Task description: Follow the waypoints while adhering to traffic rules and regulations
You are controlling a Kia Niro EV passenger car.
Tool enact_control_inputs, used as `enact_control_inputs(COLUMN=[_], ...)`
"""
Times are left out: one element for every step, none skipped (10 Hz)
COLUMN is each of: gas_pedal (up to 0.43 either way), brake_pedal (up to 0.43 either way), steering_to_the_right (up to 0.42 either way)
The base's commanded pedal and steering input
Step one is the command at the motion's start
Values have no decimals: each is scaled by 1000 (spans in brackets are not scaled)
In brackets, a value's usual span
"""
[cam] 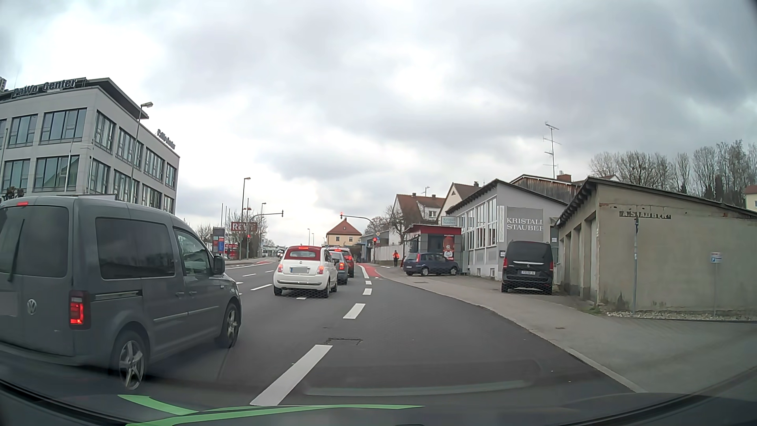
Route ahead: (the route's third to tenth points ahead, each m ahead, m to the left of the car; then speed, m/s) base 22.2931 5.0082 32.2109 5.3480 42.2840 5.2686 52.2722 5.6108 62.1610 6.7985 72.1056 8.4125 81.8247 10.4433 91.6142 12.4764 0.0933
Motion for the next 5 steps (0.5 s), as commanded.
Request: enact_control_inputs(gas_pedal=[0, 0, 0, 0, 20], brake_pedal=[0, 0, 0, 0, 0], steering_to_the_right=[-91, -97, -99, -99, -99])
